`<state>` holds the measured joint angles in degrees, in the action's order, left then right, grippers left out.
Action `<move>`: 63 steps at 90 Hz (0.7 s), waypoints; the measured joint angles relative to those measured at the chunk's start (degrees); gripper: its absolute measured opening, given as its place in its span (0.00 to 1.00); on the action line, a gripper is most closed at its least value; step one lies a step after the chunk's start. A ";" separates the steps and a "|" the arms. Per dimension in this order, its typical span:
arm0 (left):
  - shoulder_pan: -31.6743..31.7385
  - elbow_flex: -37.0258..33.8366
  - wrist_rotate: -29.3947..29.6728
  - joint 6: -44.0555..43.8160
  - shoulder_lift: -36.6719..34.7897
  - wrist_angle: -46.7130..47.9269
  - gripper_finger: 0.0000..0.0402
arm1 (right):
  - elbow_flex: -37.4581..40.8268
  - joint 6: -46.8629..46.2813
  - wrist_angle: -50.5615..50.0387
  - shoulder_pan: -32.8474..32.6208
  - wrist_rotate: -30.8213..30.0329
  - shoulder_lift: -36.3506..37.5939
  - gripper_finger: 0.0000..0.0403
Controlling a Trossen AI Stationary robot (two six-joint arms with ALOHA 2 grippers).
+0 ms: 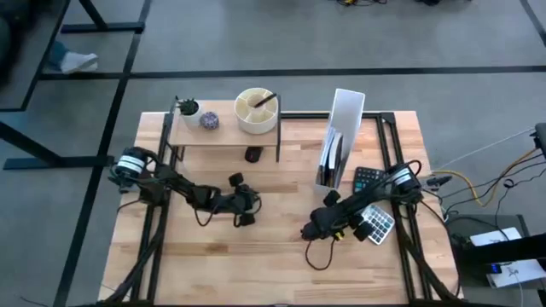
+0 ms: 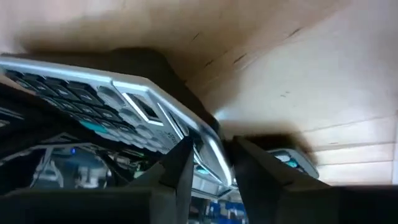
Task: Stock shelves
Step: Put the white calculator into the white file holder
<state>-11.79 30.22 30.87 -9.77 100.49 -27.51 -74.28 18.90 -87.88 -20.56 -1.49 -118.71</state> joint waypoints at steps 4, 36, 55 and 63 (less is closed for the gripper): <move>-0.02 -0.04 0.01 -0.15 0.00 0.00 0.16 | 0.00 0.00 -0.20 0.15 0.01 -0.41 0.19; -0.02 -0.38 0.01 -0.19 -0.02 -0.15 0.16 | -1.24 -2.89 -2.19 0.14 0.62 0.14 0.02; -0.02 -0.42 0.05 -0.21 -0.02 -0.02 0.16 | -4.68 -9.85 -2.11 0.10 0.41 4.06 0.01; -0.03 -0.42 0.05 -0.21 -0.02 0.01 0.16 | -5.84 -14.12 -1.97 0.10 0.28 6.30 0.01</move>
<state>-11.82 29.80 30.92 -9.98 100.47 -27.50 -80.12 4.77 -89.86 -20.47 -1.21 -112.41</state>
